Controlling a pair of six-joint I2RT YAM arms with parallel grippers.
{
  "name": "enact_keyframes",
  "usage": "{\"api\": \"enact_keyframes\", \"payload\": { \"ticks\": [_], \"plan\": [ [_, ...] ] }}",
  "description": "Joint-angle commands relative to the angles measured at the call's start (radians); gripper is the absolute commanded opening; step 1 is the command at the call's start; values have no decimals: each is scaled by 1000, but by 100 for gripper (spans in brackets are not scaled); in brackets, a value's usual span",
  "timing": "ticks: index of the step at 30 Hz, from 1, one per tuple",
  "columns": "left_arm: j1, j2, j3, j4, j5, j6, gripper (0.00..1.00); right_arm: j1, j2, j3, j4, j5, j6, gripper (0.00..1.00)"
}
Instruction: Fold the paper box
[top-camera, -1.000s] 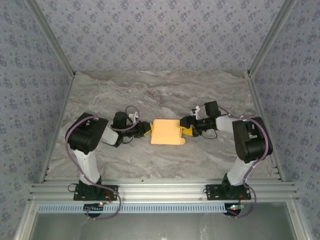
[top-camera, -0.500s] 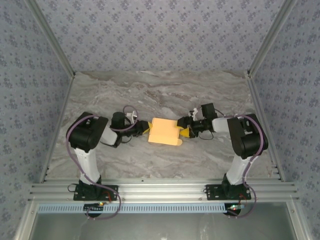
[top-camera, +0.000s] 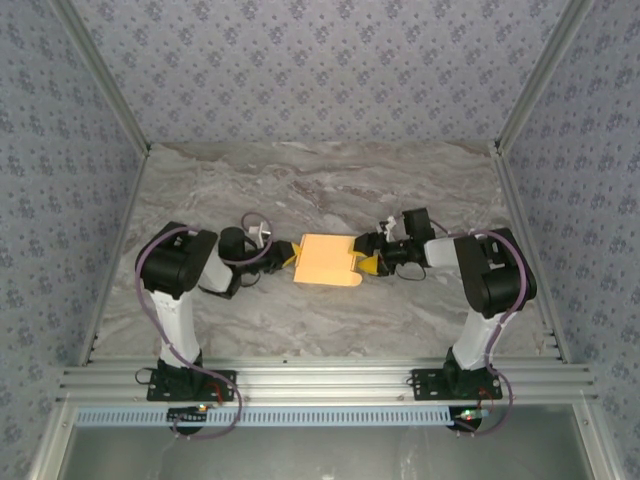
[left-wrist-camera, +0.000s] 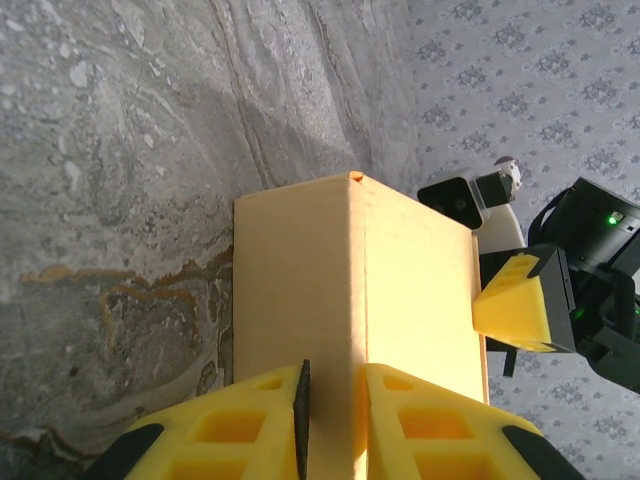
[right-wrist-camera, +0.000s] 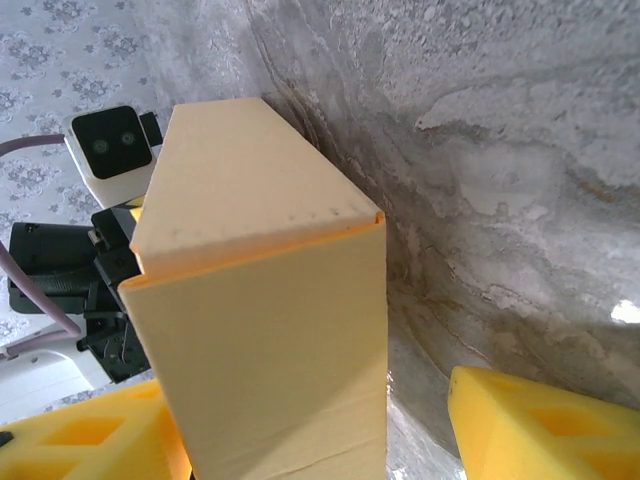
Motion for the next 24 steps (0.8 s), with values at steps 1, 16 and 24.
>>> {"api": "enact_keyframes", "payload": {
  "ticks": [1, 16, 24],
  "plan": [
    [19, 50, -40, -94, -3, 10, 20, -2, -14, -19, -50, 16, 2, 69],
    [17, 32, -34, -107, 4, 3, 20, 101, -7, 16, 142, 25, 202, 61],
    [12, -93, -44, -143, -14, -18, 38, 107, -34, 60, 85, 5, 305, 46]
  ]
}}
